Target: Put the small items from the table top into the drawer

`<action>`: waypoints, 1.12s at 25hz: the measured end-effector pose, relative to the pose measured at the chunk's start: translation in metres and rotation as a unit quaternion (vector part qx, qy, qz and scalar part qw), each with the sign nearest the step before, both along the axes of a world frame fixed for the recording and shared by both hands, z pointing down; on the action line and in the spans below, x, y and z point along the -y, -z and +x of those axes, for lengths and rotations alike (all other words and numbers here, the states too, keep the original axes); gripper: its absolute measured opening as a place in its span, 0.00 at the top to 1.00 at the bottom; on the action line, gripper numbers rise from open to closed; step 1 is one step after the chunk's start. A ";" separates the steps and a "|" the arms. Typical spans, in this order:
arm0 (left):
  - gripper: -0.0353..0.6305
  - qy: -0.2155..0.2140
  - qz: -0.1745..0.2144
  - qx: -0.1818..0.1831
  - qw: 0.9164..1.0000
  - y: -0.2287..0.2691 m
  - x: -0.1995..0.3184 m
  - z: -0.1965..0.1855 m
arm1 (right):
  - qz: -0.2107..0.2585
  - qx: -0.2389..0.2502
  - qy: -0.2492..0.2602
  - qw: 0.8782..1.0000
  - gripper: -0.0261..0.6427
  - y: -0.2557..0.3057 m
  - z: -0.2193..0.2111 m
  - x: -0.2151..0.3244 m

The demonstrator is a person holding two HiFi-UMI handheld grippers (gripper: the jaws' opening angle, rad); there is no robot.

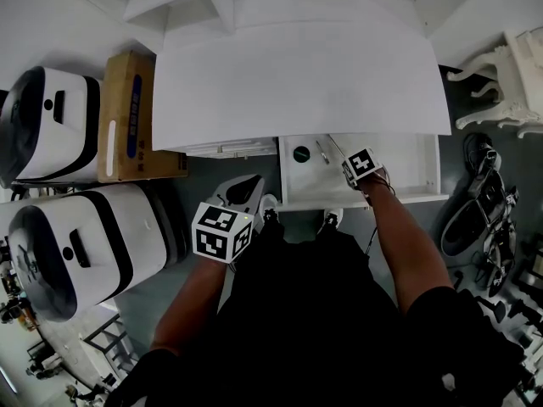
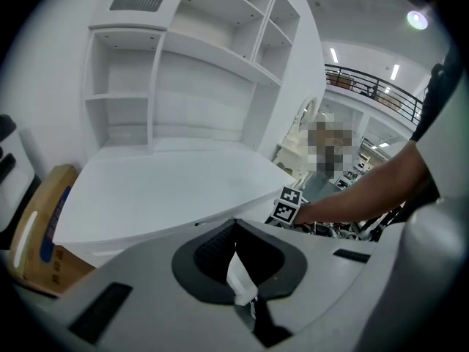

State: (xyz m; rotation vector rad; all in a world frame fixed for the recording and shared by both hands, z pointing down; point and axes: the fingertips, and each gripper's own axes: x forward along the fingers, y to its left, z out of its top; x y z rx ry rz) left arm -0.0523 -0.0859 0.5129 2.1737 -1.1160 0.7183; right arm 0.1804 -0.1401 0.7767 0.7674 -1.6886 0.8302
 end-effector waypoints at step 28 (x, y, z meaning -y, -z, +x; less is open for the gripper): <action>0.94 -0.011 0.000 -0.015 1.000 -0.003 0.004 -0.007 | -0.003 -0.009 -0.022 1.000 0.89 -0.002 0.003 -0.002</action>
